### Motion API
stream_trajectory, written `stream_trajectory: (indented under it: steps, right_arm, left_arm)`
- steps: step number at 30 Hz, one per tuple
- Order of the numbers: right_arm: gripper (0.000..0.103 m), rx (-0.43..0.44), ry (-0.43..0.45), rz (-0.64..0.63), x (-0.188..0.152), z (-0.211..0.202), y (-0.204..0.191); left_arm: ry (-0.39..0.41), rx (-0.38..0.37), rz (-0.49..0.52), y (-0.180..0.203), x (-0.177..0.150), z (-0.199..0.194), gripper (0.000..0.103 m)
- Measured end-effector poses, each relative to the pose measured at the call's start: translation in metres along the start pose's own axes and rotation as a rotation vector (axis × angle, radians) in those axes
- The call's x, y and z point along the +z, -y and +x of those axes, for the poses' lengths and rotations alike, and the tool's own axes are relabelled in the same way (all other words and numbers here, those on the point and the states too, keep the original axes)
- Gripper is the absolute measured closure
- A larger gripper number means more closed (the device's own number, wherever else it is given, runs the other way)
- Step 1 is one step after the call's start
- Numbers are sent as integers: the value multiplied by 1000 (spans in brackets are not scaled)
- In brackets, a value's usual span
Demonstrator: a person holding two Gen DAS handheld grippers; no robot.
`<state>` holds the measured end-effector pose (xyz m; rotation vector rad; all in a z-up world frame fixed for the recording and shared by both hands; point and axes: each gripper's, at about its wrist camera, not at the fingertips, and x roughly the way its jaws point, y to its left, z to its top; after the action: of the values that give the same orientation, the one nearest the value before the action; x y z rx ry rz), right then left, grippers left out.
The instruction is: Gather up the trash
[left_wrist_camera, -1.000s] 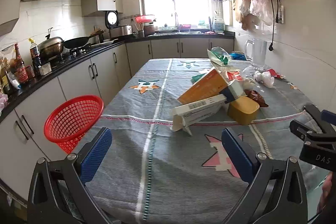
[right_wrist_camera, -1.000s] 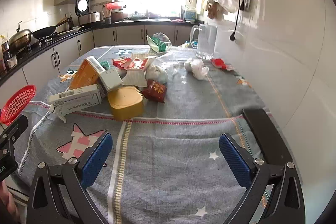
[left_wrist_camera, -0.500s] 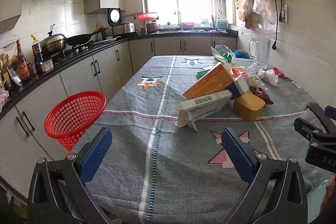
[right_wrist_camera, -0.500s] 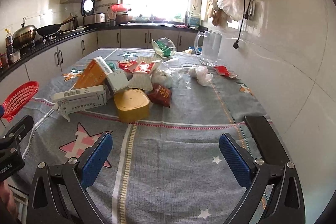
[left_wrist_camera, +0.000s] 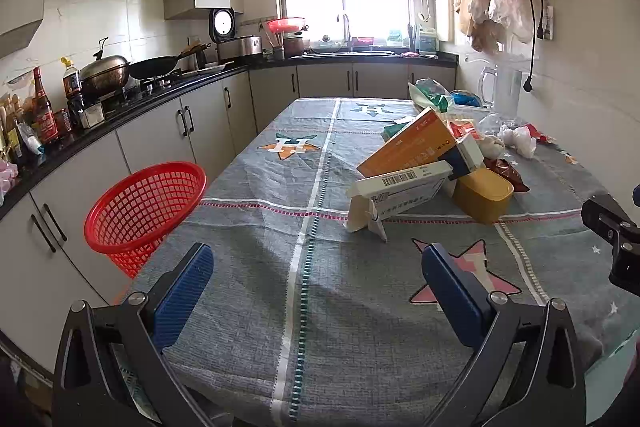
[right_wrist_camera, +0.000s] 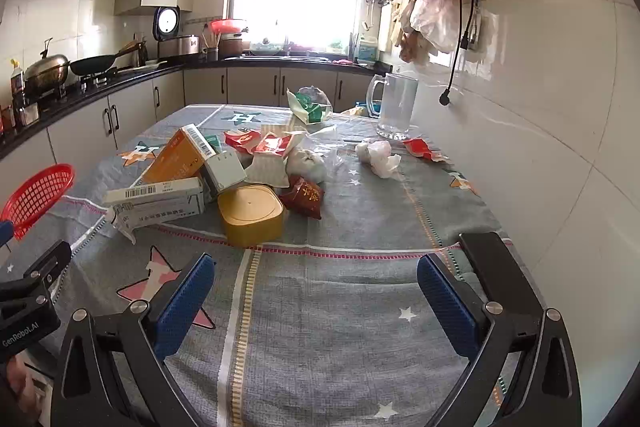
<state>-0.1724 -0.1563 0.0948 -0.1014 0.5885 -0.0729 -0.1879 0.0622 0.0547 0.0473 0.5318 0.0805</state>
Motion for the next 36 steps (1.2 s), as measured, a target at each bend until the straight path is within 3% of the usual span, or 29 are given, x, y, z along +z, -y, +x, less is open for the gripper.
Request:
stream_trajectory:
  steps: [17,36]
  right_arm:
    - [0,14,46,-22,17,-12,-10]
    - [0,38,18,-71,16,-4,-30]
  left_arm:
    - [5,-3,-10,-5,0,-4,0]
    - [-8,-4,-24,-15,-2,0,0]
